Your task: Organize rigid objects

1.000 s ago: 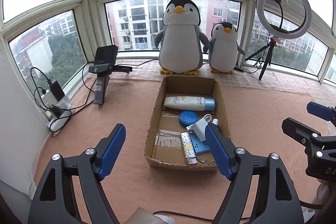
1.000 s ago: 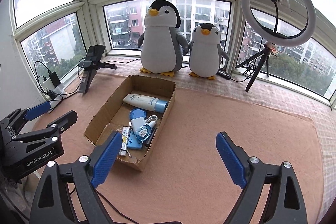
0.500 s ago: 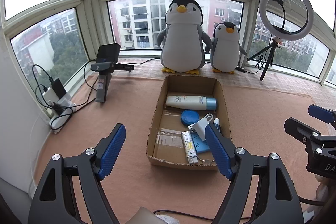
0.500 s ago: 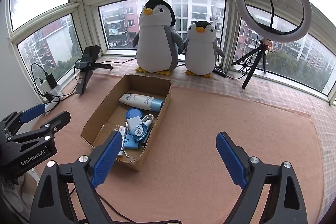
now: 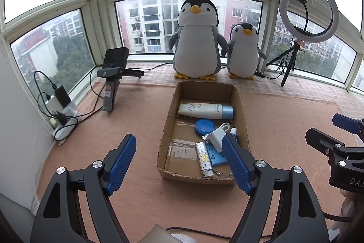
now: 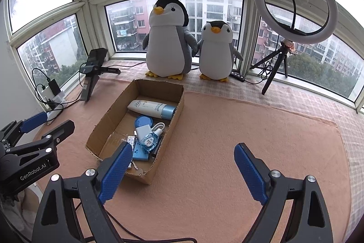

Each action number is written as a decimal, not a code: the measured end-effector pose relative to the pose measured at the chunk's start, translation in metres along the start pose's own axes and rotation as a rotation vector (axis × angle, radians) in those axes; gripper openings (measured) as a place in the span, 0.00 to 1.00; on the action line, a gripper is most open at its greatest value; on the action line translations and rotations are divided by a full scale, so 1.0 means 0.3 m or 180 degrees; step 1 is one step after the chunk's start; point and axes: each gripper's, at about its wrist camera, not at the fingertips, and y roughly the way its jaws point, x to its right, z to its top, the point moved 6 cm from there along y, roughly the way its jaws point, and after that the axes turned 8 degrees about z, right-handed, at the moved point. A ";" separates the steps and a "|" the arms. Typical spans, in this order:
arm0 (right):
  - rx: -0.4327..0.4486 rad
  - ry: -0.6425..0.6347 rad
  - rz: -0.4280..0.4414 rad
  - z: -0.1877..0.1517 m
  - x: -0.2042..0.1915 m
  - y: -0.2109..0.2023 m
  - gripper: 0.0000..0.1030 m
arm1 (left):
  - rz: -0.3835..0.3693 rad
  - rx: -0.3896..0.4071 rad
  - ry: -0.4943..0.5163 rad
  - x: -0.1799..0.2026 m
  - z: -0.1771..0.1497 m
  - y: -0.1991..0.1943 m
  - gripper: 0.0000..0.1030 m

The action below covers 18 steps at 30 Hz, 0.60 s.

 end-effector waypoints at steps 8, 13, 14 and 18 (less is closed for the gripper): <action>-0.0008 -0.0010 -0.0001 0.000 0.000 0.001 0.86 | -0.0009 0.0013 0.0009 0.004 0.002 -0.003 0.76; -0.0027 -0.0014 -0.0001 0.001 0.002 0.003 0.86 | -0.0014 0.0009 0.0001 0.003 0.001 -0.004 0.76; -0.0033 -0.0016 -0.0001 0.000 0.003 0.004 0.86 | -0.0015 0.0007 -0.0001 0.004 0.002 -0.004 0.76; -0.0039 -0.0013 0.0006 0.000 0.006 0.005 0.86 | -0.0016 0.0010 0.0001 0.004 0.003 -0.004 0.76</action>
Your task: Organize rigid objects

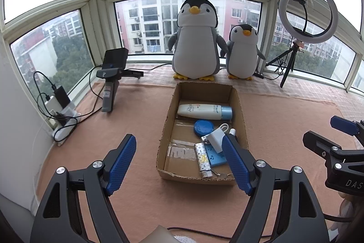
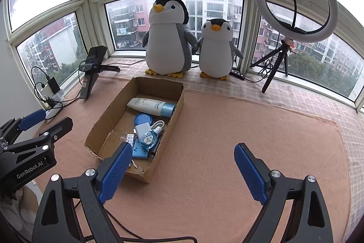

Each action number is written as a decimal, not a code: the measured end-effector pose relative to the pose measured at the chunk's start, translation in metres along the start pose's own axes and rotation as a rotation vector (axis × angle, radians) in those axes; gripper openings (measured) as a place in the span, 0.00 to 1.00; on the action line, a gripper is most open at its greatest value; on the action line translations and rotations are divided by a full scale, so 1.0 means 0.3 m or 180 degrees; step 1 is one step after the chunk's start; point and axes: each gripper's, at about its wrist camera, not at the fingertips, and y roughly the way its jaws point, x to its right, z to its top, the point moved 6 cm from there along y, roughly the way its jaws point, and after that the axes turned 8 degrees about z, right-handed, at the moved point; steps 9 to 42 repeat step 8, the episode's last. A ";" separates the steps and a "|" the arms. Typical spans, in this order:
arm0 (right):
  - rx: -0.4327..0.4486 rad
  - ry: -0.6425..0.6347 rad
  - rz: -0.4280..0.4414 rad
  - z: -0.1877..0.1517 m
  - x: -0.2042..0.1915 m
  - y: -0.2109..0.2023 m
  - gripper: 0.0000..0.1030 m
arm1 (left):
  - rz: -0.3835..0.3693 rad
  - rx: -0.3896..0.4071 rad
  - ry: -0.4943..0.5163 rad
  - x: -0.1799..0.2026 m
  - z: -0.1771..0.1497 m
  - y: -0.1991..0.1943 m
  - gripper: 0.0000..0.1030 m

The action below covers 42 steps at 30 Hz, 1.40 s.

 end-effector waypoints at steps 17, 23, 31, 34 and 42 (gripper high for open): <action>-0.0014 0.0029 -0.0001 -0.001 0.006 0.007 0.86 | -0.0012 -0.0004 0.0029 0.007 -0.002 0.007 0.76; -0.0014 0.0029 -0.0001 -0.001 0.006 0.007 0.86 | -0.0012 -0.0004 0.0029 0.007 -0.002 0.007 0.76; -0.0014 0.0029 -0.0001 -0.001 0.006 0.007 0.86 | -0.0012 -0.0004 0.0029 0.007 -0.002 0.007 0.76; -0.0014 0.0029 -0.0001 -0.001 0.006 0.007 0.86 | -0.0012 -0.0004 0.0029 0.007 -0.002 0.007 0.76; -0.0014 0.0029 -0.0001 -0.001 0.006 0.007 0.86 | -0.0012 -0.0004 0.0029 0.007 -0.002 0.007 0.76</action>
